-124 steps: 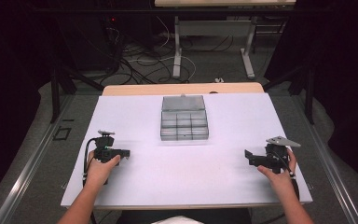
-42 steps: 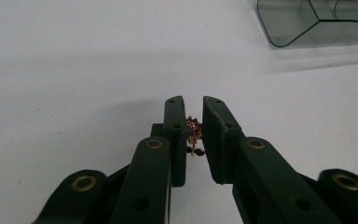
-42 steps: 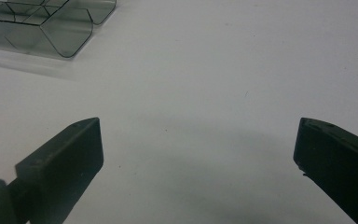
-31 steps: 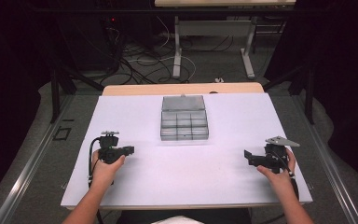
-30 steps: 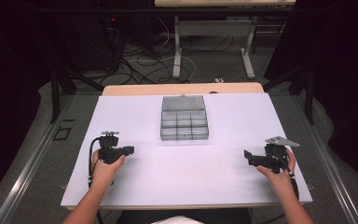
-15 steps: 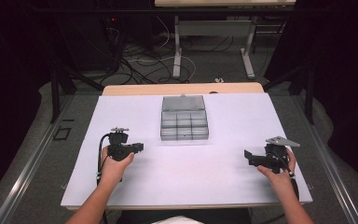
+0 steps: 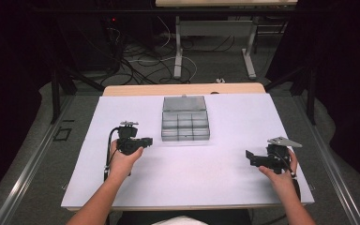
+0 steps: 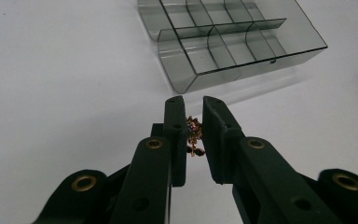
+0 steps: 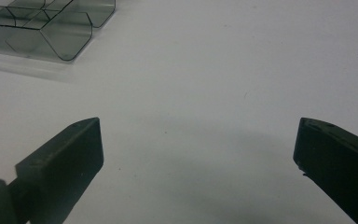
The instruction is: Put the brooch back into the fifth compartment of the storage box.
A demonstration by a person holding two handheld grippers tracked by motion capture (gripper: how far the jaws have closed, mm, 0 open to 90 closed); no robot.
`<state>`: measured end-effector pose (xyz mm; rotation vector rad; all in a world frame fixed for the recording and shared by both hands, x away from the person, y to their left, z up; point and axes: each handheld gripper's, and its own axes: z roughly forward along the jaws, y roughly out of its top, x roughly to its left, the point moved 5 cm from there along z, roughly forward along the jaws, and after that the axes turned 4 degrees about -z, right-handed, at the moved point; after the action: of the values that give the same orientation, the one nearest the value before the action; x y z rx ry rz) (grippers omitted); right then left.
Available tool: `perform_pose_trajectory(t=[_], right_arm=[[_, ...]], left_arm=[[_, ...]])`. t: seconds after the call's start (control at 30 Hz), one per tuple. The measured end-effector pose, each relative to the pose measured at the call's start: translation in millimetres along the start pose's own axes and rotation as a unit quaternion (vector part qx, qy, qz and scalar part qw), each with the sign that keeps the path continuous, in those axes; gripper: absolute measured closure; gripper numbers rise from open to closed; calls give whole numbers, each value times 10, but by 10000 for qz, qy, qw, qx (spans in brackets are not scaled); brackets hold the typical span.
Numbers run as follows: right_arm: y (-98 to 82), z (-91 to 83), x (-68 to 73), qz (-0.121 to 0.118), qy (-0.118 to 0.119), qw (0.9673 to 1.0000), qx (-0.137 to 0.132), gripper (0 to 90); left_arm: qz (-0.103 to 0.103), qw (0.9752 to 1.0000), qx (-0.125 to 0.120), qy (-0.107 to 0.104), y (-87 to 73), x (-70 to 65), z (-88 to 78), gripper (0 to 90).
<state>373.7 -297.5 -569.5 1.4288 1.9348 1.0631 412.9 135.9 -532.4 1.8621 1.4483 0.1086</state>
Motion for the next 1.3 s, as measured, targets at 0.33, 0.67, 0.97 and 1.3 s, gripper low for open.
perform_pose_trajectory(t=[0.33,0.67,0.97,1.3], right_arm=[[2,-8,14,38,-70,10000,-53,13],[13,9,11,-20,-54,10000,-64,13],[14,-7,34,14,-15,10000,-32,13],[7,-25,25,44,-94,9999,-76,13]], left_arm=[[70,9999,-90,-112,182,-148,78,806],[214,9996,-59,-167,315,-296,167,806],[250,9994,-118,-186,424,-381,254,806],[375,9988,-181,-240,576,-539,341,806]])
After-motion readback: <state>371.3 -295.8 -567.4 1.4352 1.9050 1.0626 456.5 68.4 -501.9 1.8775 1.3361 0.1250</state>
